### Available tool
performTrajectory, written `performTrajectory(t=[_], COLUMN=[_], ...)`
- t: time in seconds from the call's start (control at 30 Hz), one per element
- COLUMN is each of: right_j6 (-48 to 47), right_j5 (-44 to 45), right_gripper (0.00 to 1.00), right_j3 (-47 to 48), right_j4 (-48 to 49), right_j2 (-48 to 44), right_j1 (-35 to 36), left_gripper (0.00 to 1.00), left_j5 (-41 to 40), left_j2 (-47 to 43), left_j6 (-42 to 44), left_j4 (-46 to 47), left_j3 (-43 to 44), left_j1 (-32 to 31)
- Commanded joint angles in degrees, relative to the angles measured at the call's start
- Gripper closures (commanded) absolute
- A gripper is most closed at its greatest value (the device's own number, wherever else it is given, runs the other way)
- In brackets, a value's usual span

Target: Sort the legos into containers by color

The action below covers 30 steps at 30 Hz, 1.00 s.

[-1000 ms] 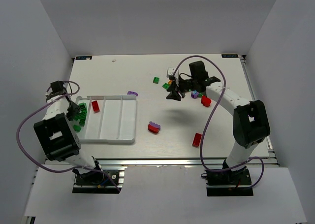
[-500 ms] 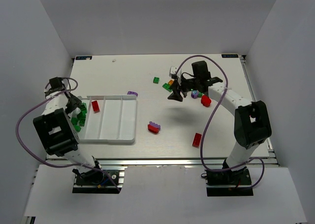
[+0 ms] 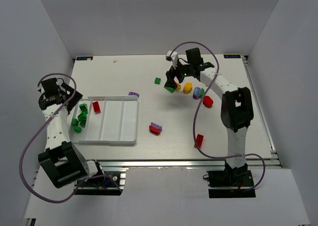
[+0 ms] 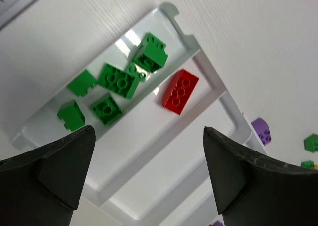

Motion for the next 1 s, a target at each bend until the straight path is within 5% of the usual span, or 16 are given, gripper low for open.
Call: performTrajectory(t=[0.0, 0.1, 0.27, 0.53, 0.97], right_j6=[9.0, 8.5, 5.2, 5.0, 6.8], right_j5=[8.2, 5.8, 3.6, 4.9, 16.5], right_gripper=[0.11, 0.23, 0.43, 0.43, 0.28], right_j3=[10.0, 21.7, 20.6, 15.5, 18.0], right_j4=[-7.1, -17.4, -23.0, -22.5, -19.0], right_j2=[5.0, 11.2, 12.1, 12.9, 17.9], right_j1=[-0.4, -0.1, 0.9, 1.3, 1.6], left_gripper=[0.02, 0.02, 0.02, 0.02, 0.02], left_j5=[5.8, 8.1, 10.6, 15.4, 16.7], left_j2=[-3.9, -8.0, -13.2, -17.5, -20.4], left_j6=[-2.3, -3.8, -5.0, -6.9, -8.7], left_j4=[-0.3, 0.2, -0.1, 0.5, 0.7], left_j3=[-3.6, -6.4, -8.7, -9.8, -13.0], left_j1=[0.4, 0.4, 0.4, 0.4, 0.4])
